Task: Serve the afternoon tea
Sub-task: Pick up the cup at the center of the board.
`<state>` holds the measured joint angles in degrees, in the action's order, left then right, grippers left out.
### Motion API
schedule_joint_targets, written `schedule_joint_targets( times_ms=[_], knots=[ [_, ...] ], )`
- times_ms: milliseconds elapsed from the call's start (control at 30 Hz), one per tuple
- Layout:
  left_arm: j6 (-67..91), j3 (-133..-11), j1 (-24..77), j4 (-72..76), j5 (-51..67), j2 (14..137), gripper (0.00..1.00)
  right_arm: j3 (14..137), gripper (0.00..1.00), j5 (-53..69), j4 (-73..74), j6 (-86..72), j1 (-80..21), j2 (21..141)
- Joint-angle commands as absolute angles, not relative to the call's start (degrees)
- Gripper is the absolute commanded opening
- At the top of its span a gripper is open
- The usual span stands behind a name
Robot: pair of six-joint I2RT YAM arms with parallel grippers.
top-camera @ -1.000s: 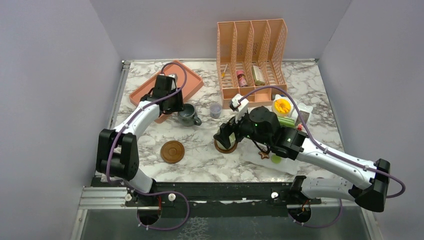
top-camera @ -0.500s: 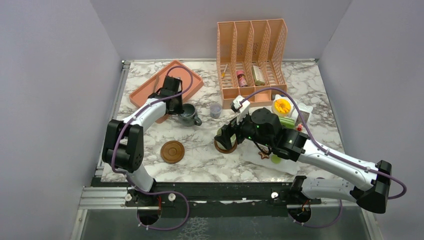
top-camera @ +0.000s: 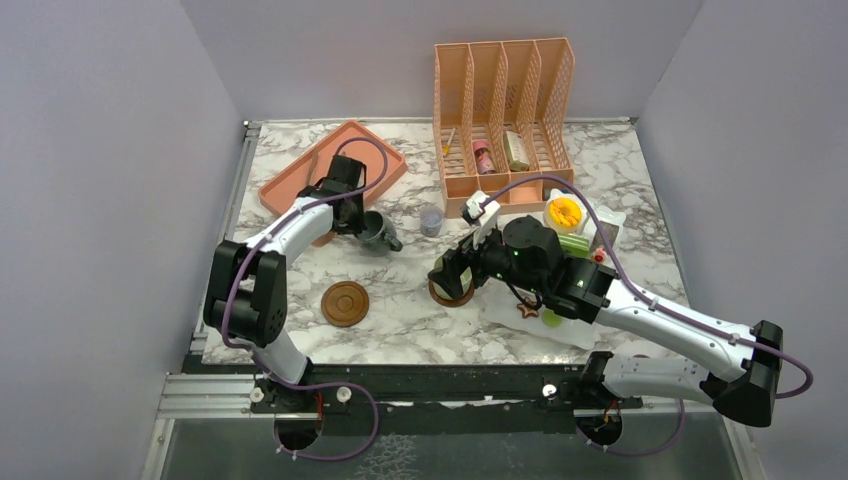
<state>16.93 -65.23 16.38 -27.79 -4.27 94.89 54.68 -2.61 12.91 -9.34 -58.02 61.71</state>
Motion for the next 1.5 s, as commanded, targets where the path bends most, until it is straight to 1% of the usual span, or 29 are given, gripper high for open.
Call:
schedule_joint_targets(
  times_ms=[0, 267, 433, 633, 933, 1167, 1300, 1467],
  knots=[
    [18.2, -69.4, 16.6, -31.7, -5.3, 88.2, 0.0, 53.7, 1.0, -1.8, 11.2, -9.1, -58.0, 60.7],
    [17.4, -69.3, 16.6, -41.4, -6.5, 80.2, 0.0, 52.7, 1.0, -1.8, 10.4, -9.2, -58.0, 59.7],
    [18.0, -65.0, 16.6, -47.6, -7.6, 75.0, 0.0, 51.5, 1.0, -1.3, 9.3, -9.4, -58.0, 59.3],
    [20.2, -60.1, 16.6, -50.6, -7.2, 69.9, 0.0, 51.2, 1.0, -0.4, 9.0, -9.4, -58.0, 59.3],
    [20.6, -58.7, 16.6, -52.4, -9.8, 71.6, 0.0, 51.1, 1.0, -0.5, 9.3, -9.1, -58.0, 59.2],
    [21.4, -58.2, 16.6, -52.6, -9.0, 74.8, 0.0, 50.7, 1.0, -0.8, 9.0, -9.0, -58.0, 58.4],
    [21.9, -57.3, 16.6, -54.1, -8.8, 75.2, 0.03, 50.6, 1.0, -0.7, 8.9, -8.6, -58.0, 58.3],
    [22.5, -56.1, 16.6, -56.4, -8.7, 76.4, 0.03, 51.1, 1.0, -1.1, 8.8, -7.6, -58.0, 57.7]
  ],
)
